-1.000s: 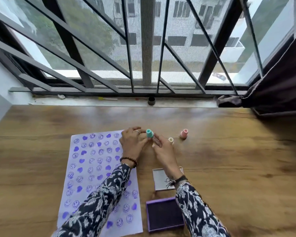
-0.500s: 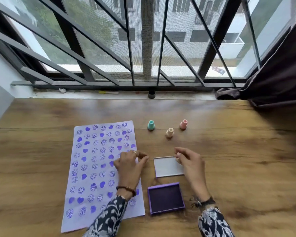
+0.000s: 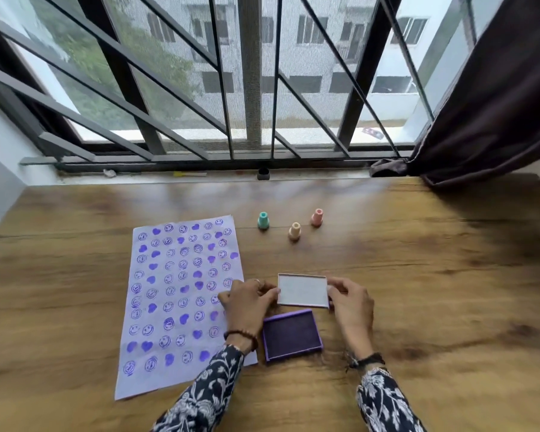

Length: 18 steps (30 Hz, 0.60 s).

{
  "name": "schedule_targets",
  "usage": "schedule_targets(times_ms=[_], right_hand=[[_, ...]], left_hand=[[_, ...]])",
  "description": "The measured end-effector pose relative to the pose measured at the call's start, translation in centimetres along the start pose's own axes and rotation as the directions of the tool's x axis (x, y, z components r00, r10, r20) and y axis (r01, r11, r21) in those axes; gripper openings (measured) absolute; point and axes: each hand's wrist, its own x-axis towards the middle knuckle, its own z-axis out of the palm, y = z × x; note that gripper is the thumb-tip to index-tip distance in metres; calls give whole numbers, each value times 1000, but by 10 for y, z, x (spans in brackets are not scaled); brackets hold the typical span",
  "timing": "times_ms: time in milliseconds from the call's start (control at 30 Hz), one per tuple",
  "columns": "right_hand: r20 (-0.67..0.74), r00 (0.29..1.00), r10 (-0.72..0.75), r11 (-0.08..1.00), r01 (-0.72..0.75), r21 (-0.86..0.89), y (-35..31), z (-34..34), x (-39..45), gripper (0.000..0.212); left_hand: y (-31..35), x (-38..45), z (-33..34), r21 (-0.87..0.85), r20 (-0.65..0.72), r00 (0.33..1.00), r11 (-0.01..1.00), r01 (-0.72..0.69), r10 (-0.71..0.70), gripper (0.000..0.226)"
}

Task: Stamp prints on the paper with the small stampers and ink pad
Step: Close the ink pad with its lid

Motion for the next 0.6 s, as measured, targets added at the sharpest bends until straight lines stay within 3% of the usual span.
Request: schedule_targets(times_ms=[67,233,300,467,600], right_hand=[[19,1000,-13,1000,12,23,-1,0,-2,23],[89,996,27,953,-52,299,-3,-7,-13,28],[118,993,-9,930,-35,365,-3,-10,-21,29],[153,986,-67,830,-30,556,-11,-20,-50,23],[189,979,-76,789,-57,612,-18,-30,-75,11]], left_hand=[[1,1,0,-66,29,999,997,40,-38,10],[3,-5,-14,-304,31,995,947,102,-97,4],[3,-13,-23,-481,47,996,872,89,-76,4],[-3,-33,-38,-708,79,992,695,125,-99,10],[-10,-55,-47,-863,144,978,464,199,-152,7]])
